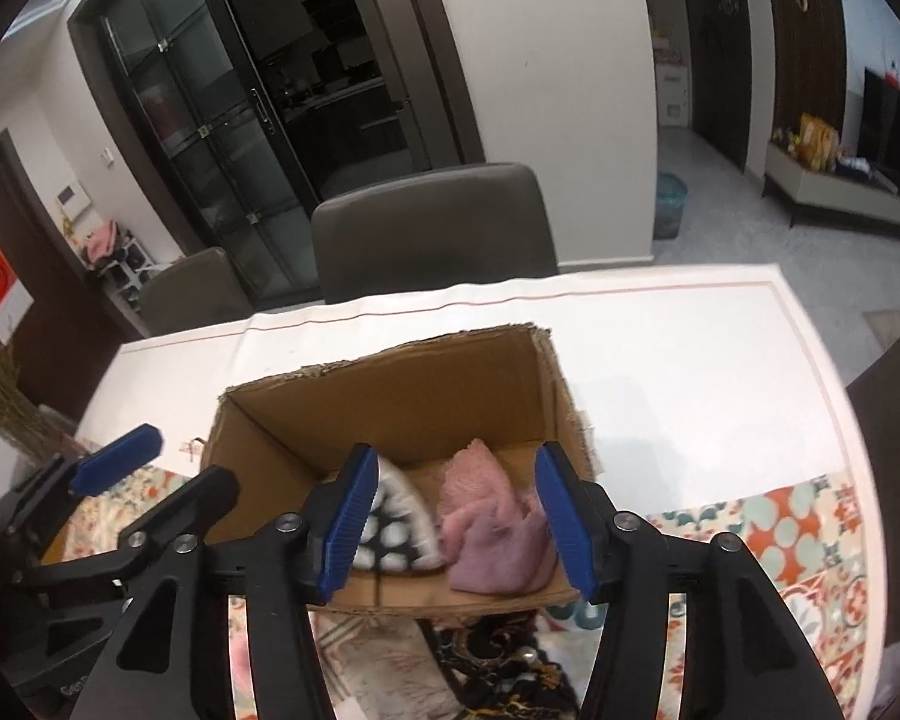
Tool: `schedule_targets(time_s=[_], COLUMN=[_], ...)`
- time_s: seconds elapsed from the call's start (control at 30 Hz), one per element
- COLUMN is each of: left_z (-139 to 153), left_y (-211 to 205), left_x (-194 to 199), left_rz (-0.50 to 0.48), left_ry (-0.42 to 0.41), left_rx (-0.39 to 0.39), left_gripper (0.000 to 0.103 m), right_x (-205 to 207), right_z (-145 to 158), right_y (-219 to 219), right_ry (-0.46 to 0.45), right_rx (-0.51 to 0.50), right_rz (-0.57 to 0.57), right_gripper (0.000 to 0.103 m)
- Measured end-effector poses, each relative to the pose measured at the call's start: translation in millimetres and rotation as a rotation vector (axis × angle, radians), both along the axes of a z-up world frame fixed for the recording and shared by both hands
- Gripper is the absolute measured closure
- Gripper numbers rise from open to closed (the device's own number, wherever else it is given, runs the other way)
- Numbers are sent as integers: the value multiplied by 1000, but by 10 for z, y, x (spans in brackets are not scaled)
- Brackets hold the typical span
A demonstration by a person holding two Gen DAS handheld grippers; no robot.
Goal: Organize soft objects
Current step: 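Lower the pouch and towel into the box and open both tools, then move both tools back toward the white cloths on the runner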
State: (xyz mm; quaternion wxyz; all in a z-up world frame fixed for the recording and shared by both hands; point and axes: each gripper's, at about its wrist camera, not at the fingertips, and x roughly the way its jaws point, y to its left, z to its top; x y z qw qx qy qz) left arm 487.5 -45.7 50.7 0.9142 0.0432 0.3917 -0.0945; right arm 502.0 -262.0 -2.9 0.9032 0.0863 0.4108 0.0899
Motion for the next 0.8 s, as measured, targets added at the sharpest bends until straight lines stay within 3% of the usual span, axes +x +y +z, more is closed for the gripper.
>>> schedule_targets(time_s=[0.3,0.5,0.8], left_z=[142,249,342], left_y=[159,345,578], left_x=[-432,-778,-1296], left_rz=[28,47,91], left_ry=[-80,-143,-210], left_rx=[38,46,62], left_gripper=[30,21,20], right_x=[-343,-695,-1204], right_z=[243,361,440], right_y=[113,262,504], right_ry=[-77,-141,-212], right_rx=[-57,-80,-82], right_rz=[-29,-38,-4], right_gripper=[47,47,47])
